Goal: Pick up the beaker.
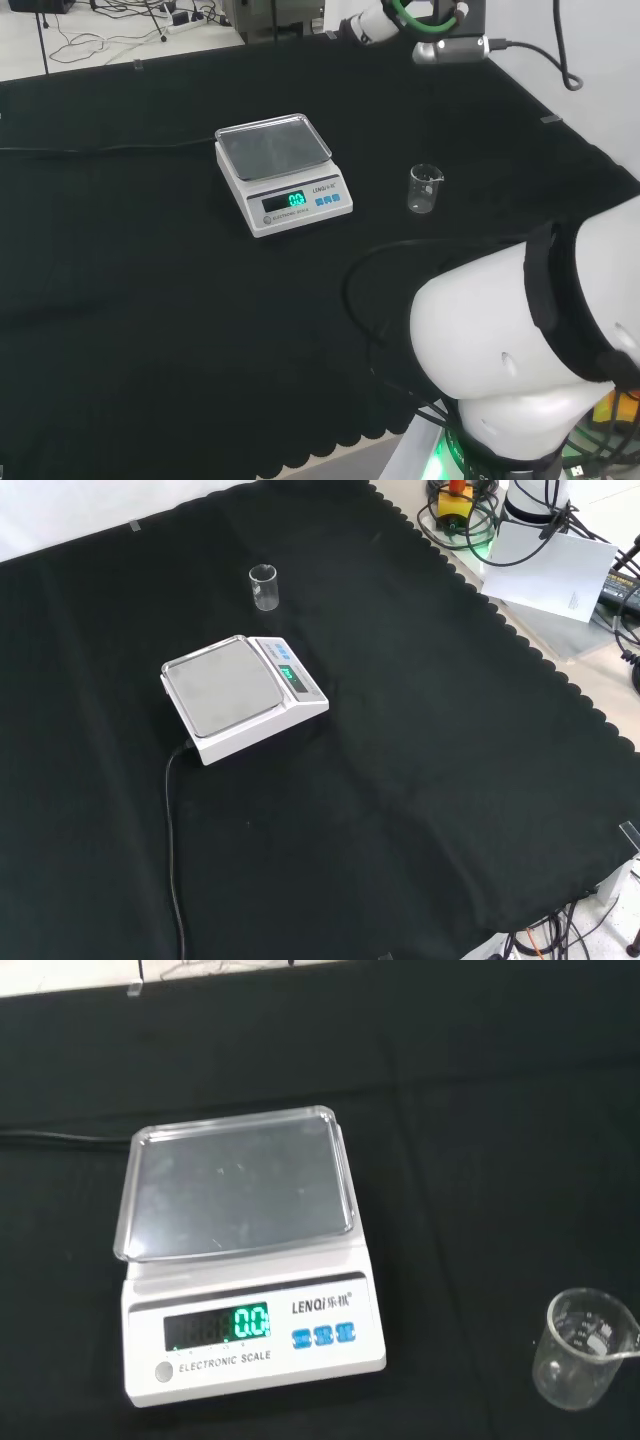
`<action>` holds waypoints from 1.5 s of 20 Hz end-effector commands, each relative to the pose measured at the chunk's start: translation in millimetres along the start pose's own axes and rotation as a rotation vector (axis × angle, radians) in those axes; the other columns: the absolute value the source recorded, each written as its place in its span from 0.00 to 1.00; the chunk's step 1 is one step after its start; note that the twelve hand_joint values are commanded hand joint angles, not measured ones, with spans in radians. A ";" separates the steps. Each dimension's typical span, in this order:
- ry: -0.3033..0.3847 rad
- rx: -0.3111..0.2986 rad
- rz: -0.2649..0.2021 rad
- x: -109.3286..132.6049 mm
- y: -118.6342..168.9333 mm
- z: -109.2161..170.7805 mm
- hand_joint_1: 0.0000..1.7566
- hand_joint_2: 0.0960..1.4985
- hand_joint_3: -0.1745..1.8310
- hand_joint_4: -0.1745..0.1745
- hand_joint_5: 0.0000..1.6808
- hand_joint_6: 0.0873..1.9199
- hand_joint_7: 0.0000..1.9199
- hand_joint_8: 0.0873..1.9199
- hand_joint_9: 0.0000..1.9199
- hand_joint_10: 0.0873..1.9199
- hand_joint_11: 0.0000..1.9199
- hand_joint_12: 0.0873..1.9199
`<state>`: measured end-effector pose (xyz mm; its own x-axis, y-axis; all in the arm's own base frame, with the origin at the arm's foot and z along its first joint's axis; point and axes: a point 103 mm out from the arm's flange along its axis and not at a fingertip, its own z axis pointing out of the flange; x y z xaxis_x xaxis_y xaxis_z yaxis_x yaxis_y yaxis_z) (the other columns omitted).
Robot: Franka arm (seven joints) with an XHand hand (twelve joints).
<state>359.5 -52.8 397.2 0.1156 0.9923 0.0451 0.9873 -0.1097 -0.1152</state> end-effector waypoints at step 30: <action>0.076 0.181 0.133 -107.0 103.9 138.4 0.34 0.67 0.05 0.47 0.23 0.11 0.14 0.30 0.18 0.38 0.00 0.74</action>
<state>425.9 -144.2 258.7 0.2385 0.9693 0.0595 0.9307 -0.2107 -0.2989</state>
